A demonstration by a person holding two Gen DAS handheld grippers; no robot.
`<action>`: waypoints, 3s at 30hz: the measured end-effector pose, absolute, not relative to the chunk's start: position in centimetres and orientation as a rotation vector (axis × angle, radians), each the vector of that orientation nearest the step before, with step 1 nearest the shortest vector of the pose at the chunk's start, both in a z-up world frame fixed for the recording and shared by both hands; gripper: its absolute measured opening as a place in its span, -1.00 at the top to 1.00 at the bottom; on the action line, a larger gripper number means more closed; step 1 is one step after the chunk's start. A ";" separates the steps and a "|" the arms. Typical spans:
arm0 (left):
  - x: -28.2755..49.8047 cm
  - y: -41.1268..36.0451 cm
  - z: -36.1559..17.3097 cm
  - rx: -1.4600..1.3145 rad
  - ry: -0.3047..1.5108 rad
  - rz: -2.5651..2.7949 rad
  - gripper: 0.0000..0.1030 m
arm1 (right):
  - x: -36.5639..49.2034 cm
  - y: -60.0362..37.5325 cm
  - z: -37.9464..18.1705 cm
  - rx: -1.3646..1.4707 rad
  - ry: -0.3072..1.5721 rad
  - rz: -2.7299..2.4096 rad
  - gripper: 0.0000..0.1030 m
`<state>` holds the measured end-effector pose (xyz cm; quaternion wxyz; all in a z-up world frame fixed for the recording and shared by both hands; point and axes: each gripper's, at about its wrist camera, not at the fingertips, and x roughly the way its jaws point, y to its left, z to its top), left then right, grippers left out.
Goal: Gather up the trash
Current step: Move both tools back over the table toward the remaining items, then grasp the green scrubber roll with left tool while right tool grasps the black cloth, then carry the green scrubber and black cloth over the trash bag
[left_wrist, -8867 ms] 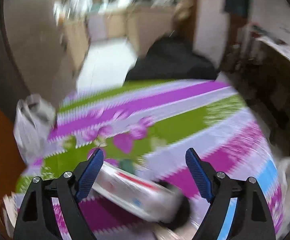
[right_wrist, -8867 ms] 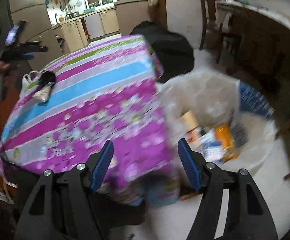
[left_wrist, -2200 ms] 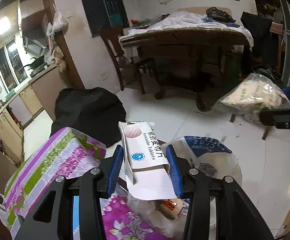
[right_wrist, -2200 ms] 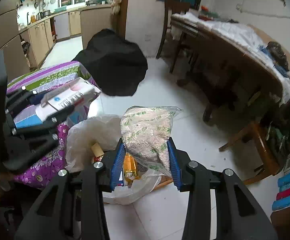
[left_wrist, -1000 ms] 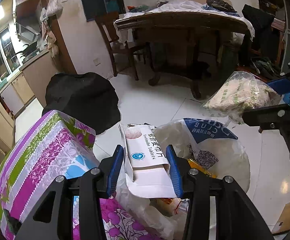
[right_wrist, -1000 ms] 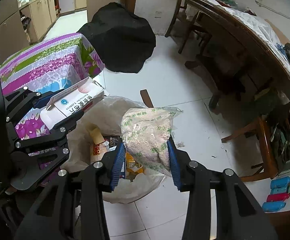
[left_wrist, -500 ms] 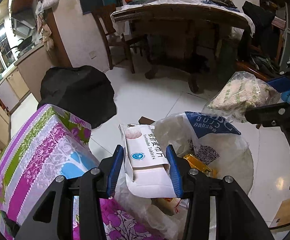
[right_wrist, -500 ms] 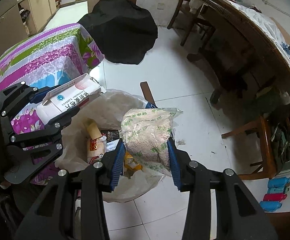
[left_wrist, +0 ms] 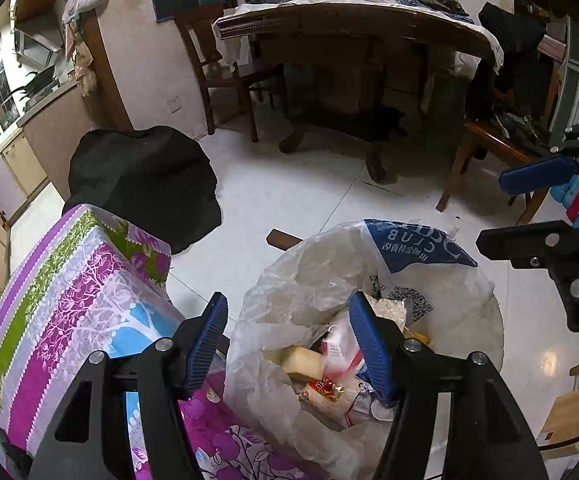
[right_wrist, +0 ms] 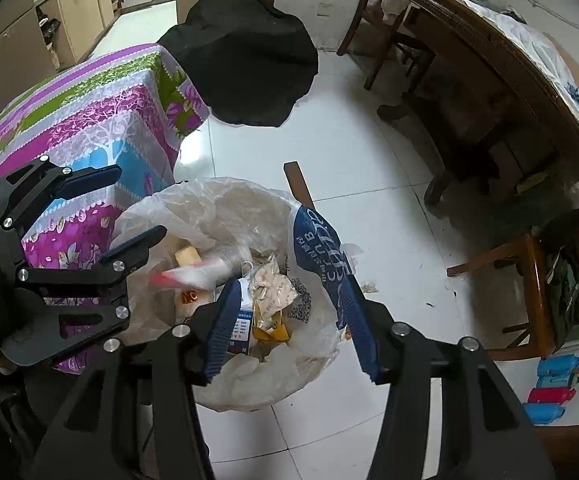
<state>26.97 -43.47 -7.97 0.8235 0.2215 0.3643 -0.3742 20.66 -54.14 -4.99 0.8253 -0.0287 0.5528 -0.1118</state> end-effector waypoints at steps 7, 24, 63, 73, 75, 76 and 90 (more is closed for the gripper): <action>26.7 -42.4 -8.0 0.453 0.774 -0.786 -0.24 | 20.2 -53.5 -4.7 -0.074 1.154 -0.255 0.03; 27.0 -24.6 -8.6 0.359 0.751 -0.486 -0.28 | 17.2 -43.5 -4.5 -0.039 0.681 -0.267 0.03; 33.9 5.2 -8.5 0.140 0.790 -0.157 -0.35 | 31.9 -15.3 -13.5 0.053 0.925 0.502 0.56; 38.9 2.7 -12.2 0.176 0.890 -0.158 0.04 | 26.7 -23.6 -11.1 0.211 0.836 0.350 0.62; 39.3 2.9 -12.4 0.137 0.897 -0.169 0.20 | 25.6 -24.5 -10.9 0.218 0.831 0.334 0.61; 39.4 3.1 -12.4 0.120 0.899 -0.179 0.39 | 25.1 -24.8 -10.8 0.219 0.827 0.331 0.61; 32.5 0.3 -7.7 0.162 0.811 -0.167 0.64 | 22.8 -27.2 -8.1 0.218 0.827 0.293 0.61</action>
